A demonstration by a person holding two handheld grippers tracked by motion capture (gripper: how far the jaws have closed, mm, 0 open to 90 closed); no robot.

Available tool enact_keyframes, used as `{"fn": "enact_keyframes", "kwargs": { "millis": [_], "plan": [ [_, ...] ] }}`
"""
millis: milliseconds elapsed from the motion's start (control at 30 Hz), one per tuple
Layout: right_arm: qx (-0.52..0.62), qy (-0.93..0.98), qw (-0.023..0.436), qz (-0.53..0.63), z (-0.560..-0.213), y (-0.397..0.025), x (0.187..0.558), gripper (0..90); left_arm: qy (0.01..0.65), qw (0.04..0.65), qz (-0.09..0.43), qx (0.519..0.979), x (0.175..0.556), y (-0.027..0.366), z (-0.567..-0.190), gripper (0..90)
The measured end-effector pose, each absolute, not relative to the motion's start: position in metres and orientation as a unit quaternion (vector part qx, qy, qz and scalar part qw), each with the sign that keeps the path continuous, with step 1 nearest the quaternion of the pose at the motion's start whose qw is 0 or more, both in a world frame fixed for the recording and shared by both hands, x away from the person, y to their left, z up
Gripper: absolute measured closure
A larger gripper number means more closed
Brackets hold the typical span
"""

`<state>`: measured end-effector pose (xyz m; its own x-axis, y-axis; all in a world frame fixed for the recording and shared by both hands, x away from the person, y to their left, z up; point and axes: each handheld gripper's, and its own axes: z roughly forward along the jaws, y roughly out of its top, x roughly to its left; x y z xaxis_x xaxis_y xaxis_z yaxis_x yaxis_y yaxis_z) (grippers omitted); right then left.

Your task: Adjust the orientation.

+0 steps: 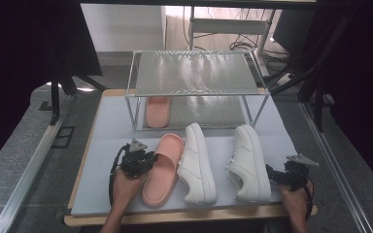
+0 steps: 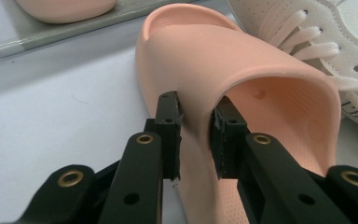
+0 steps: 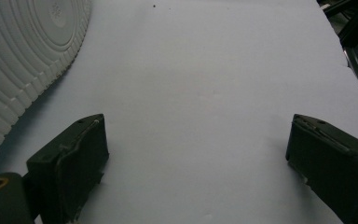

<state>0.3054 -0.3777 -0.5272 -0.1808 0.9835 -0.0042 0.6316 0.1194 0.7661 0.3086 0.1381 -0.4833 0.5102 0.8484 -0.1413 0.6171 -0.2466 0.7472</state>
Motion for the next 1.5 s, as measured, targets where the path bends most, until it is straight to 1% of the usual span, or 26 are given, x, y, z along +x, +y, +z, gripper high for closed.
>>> {"fn": "enact_keyframes", "kwargs": {
  "millis": [600, 800, 1167, 1500],
  "plan": [
    [0.579, 0.697, 0.272, 0.323, -0.527, -0.378, 0.305, 5.7, 0.49, 0.386, 0.16, 0.765, 0.315, 0.156, -0.471, 81.0],
    [0.579, 0.697, 0.272, 0.323, -0.527, -0.378, 0.305, 5.7, 0.493, 0.383, 0.179, 0.761, 0.321, 0.159, -0.46, 81.6],
    [0.579, 0.697, 0.272, 0.324, -0.527, -0.378, 0.305, 5.7, 0.501, 0.391, 0.204, 0.745, 0.348, 0.158, -0.442, 81.7],
    [0.578, 0.698, 0.272, 0.323, -0.527, -0.378, 0.305, 5.7, 0.501, 0.404, 0.217, 0.734, 0.381, 0.142, -0.435, 81.6]
  ]
}}
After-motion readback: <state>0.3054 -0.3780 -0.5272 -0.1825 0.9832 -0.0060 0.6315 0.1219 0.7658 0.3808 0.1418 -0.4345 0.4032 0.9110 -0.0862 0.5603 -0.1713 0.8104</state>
